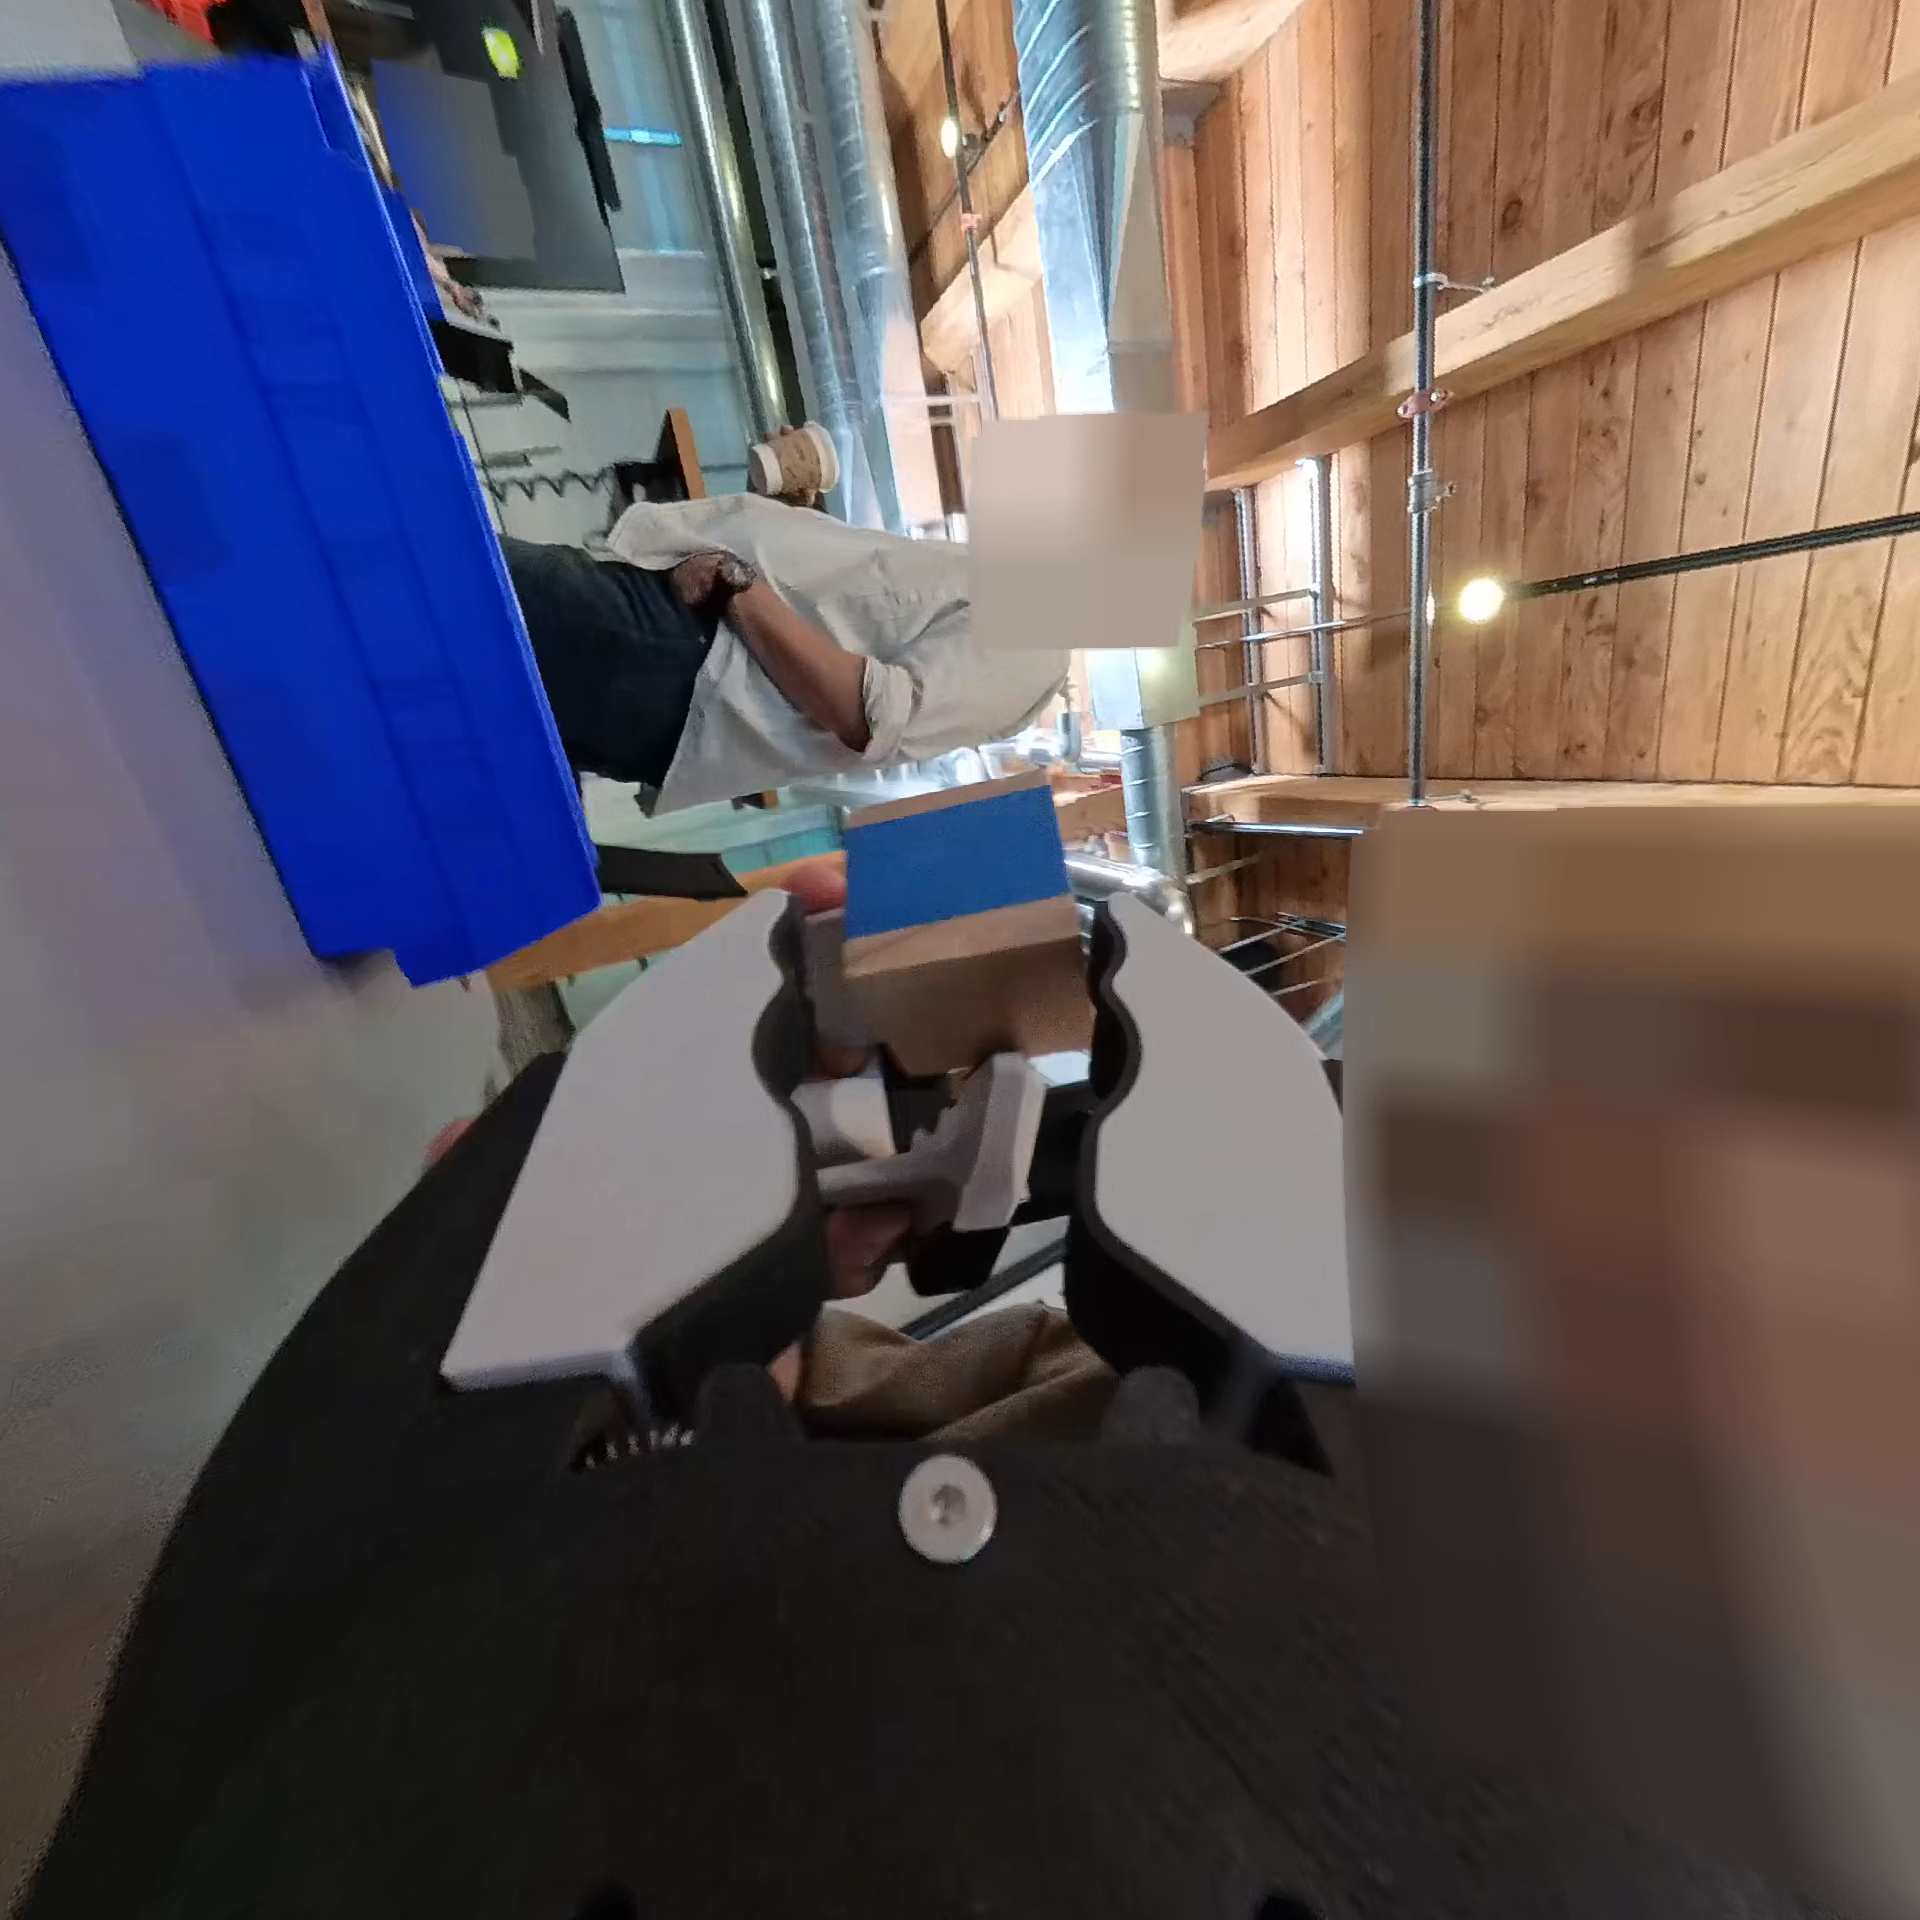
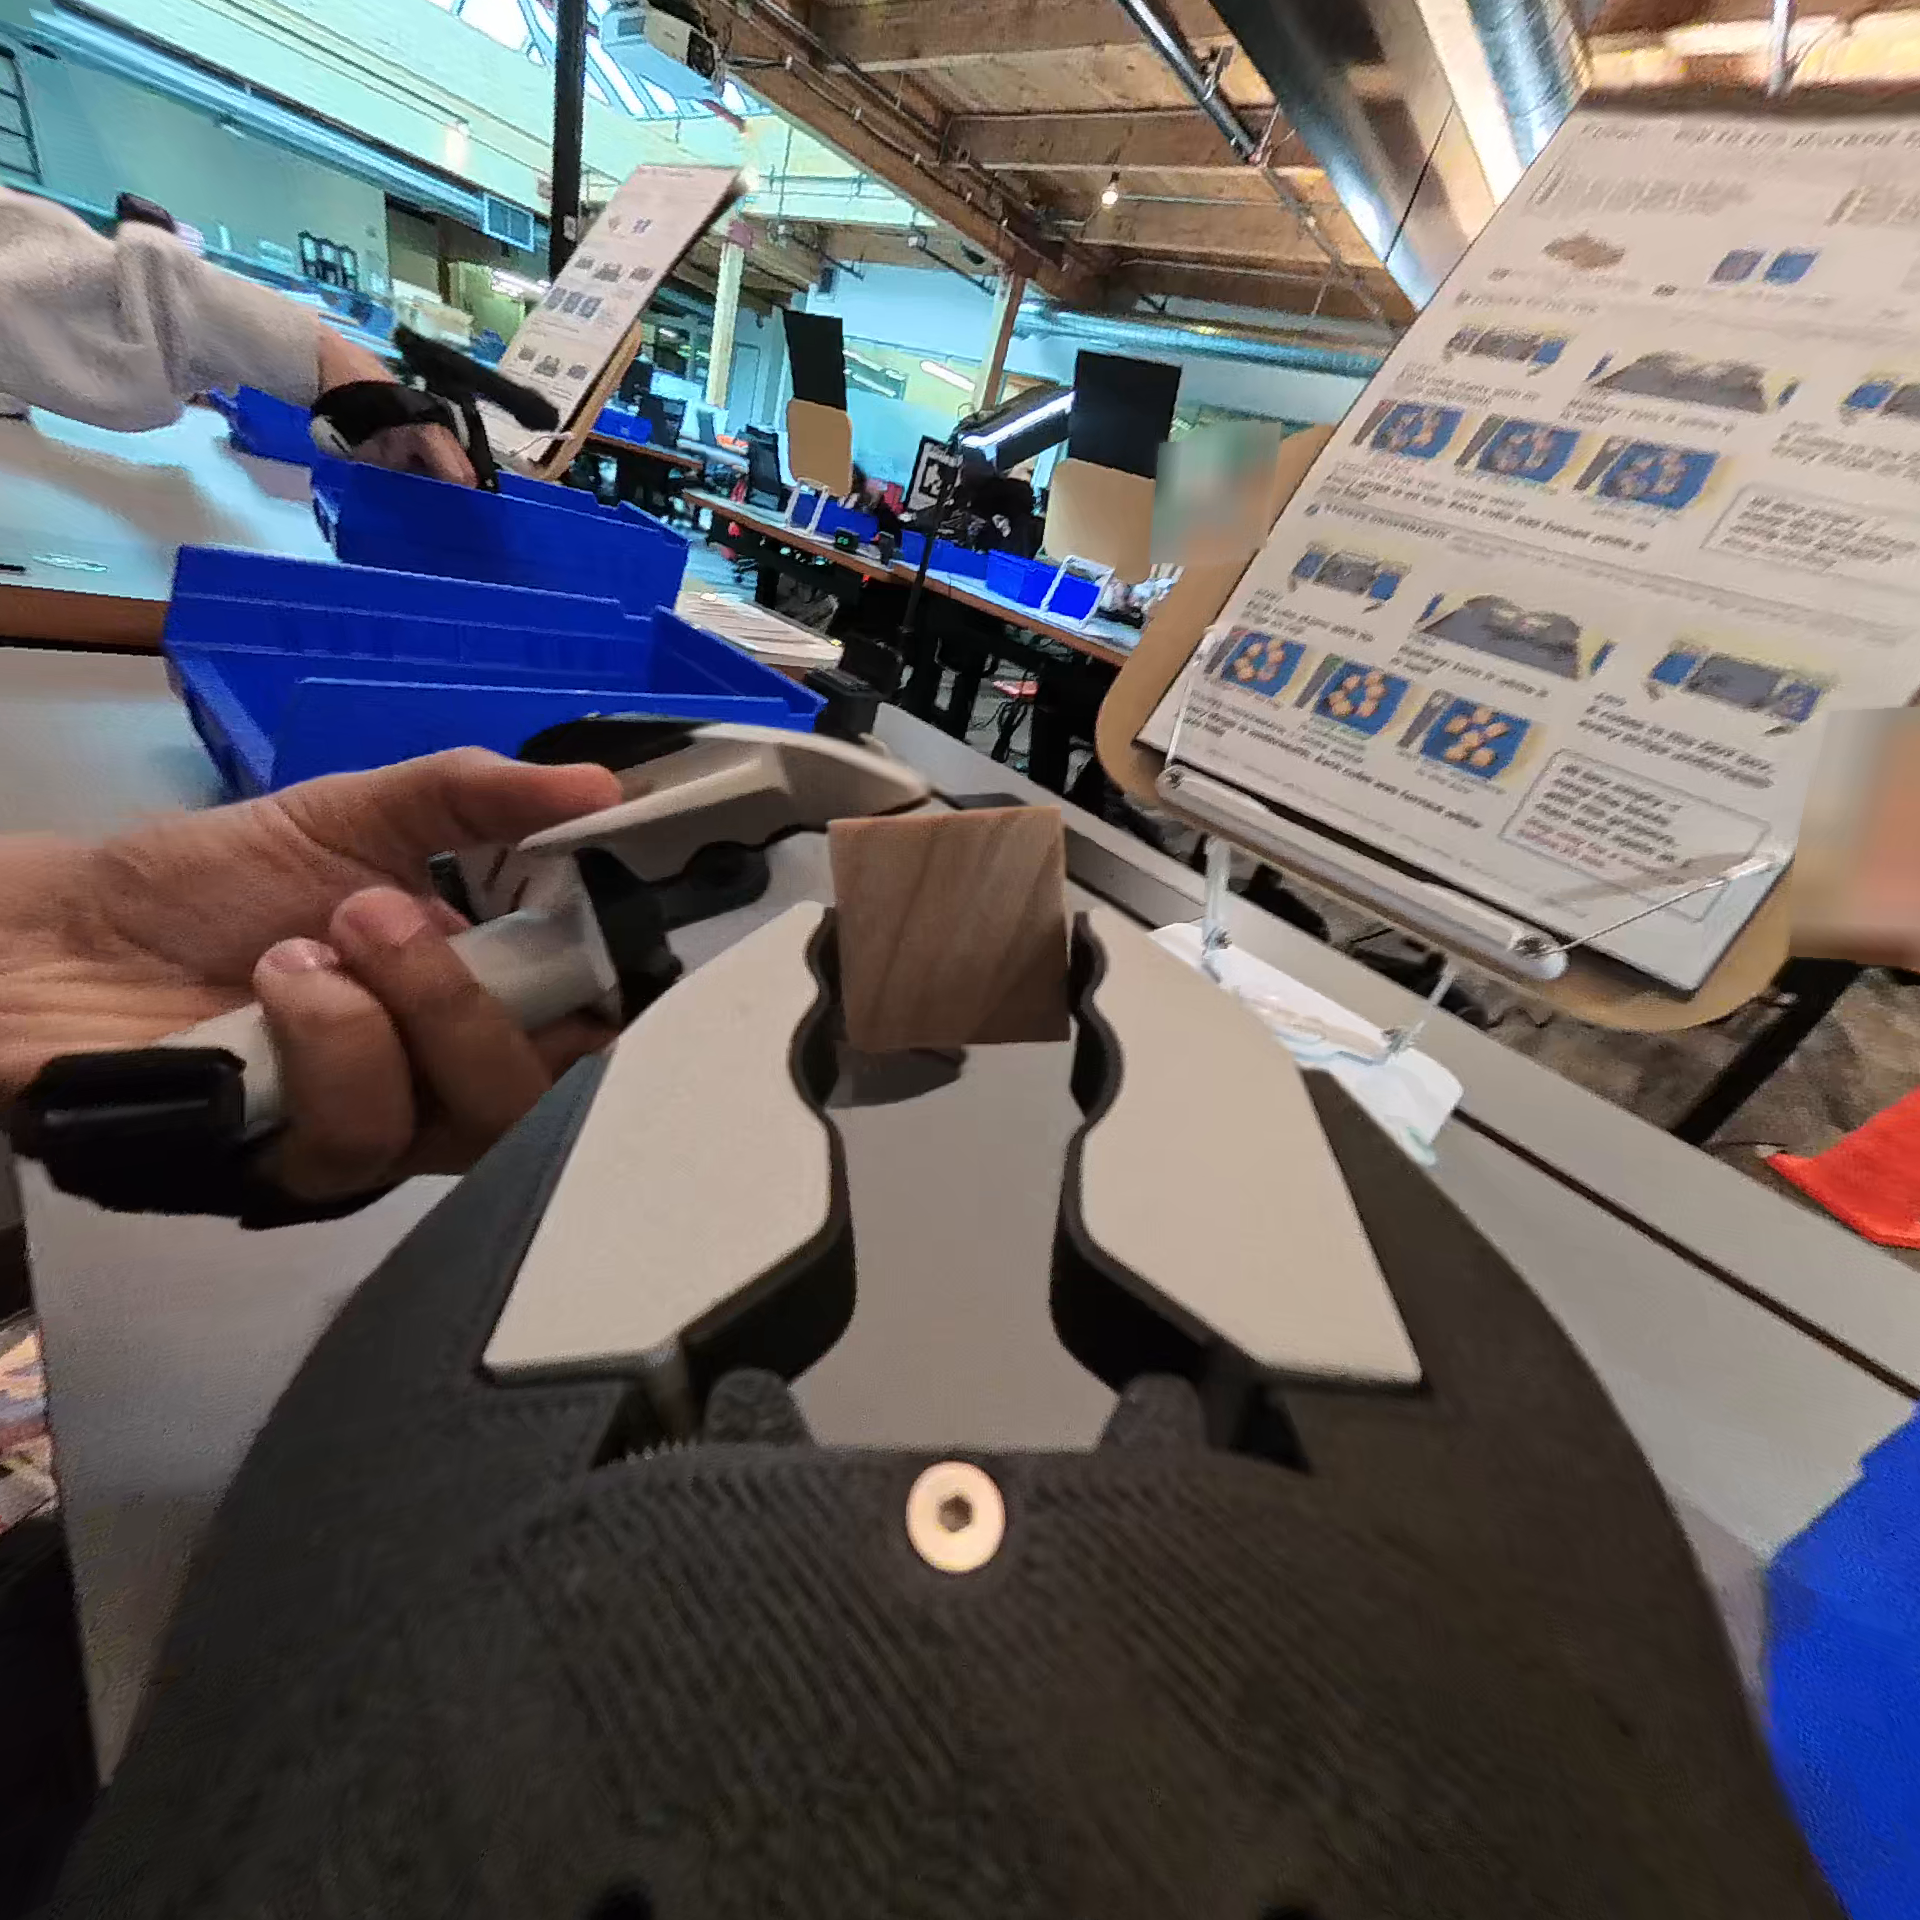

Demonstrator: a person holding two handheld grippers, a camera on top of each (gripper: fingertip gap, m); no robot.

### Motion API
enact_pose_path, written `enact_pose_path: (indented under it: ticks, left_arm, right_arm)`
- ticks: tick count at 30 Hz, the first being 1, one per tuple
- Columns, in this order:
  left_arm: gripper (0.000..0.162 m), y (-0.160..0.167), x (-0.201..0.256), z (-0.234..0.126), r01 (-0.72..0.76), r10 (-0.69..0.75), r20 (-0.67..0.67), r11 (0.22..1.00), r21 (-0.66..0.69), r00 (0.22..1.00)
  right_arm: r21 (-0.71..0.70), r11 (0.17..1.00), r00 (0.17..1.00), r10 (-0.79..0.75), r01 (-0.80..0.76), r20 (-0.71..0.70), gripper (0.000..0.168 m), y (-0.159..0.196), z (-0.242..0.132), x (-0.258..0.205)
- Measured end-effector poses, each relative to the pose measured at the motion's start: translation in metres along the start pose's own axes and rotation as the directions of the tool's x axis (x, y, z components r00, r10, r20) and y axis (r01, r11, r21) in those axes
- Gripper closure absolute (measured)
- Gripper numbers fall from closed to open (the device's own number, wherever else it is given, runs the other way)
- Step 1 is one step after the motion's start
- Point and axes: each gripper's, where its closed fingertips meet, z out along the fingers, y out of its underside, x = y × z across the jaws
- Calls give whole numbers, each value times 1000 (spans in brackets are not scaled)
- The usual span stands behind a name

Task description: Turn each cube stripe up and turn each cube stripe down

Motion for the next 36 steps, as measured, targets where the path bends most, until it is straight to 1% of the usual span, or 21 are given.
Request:
enact_pose_path:
  ticks: [2,4,5,8,10,12,13,15,17,20,22,24,27,29,31,33,36]
  left_arm:
    - [98,-4,-2,-6,-67,67,25,998,9,997]
    - [95,-3,-5,-12,-145,146,53,989,-18,988]
    - [94,-4,-7,-15,-160,162,65,987,-25,985]
    - [94,-3,-5,-15,-164,165,45,986,-35,985]
    - [94,1,-9,-13,-174,177,64,983,-57,982]
    - [94,6,-16,-12,-180,187,94,981,-76,978]
    - [94,8,-19,-11,-179,188,101,980,-88,977]
    - [94,12,-22,-10,-181,193,113,978,-106,975]
    - [95,15,-23,-10,-185,199,111,975,-126,974]
    - [96,27,-20,-8,-181,200,81,963,-200,976]
    - [96,34,-23,-7,-209,236,91,947,-244,967]
    - [97,40,-28,-6,-242,281,109,928,-283,953]
    - [104,48,-30,-5,-274,322,103,905,-325,941]
    - [104,51,-31,-4,-284,336,106,898,-337,936]
    - [104,52,-32,-5,-287,341,113,896,-339,933]
    - [104,51,-32,-5,-282,334,113,900,-332,936]
    - [107,44,-28,-6,-302,345,109,907,-294,932]
  right_arm:
    - [6,1000,999,-11,11,-36,126,-9,-5,14]
    - [-22,1000,996,-14,13,-84,125,-14,-11,37]
    - [-58,998,993,-27,20,-116,125,-13,-15,52]
    - [-183,981,954,-117,67,-277,125,-8,-32,117]
    - [-227,974,917,-99,9,-386,125,-2,-49,165]
    - [-251,963,874,-41,-94,-484,125,14,-68,212]
    - [-274,951,846,-23,-146,-532,125,28,-78,234]
    - [-328,910,784,-3,-256,-621,125,62,-100,271]
    - [-354,855,729,41,-379,-683,125,98,-121,292]
    - [-360,758,647,105,-544,-756,125,143,-144,301]
    - [-403,687,620,89,-605,-779,125,169,-155,302]
    - [-423,625,598,89,-656,-796,124,188,-162,303]
    - [-412,539,566,151,-734,-810,124,202,-164,302]
    - [-429,465,555,173,-774,-814,125,212,-166,298]
    - [-451,416,557,175,-789,-812,125,219,-167,295]
    - [-472,385,565,175,-793,-806,124,224,-166,292]
    - [-476,382,568,173,-792,-805,124,224,-165,292]
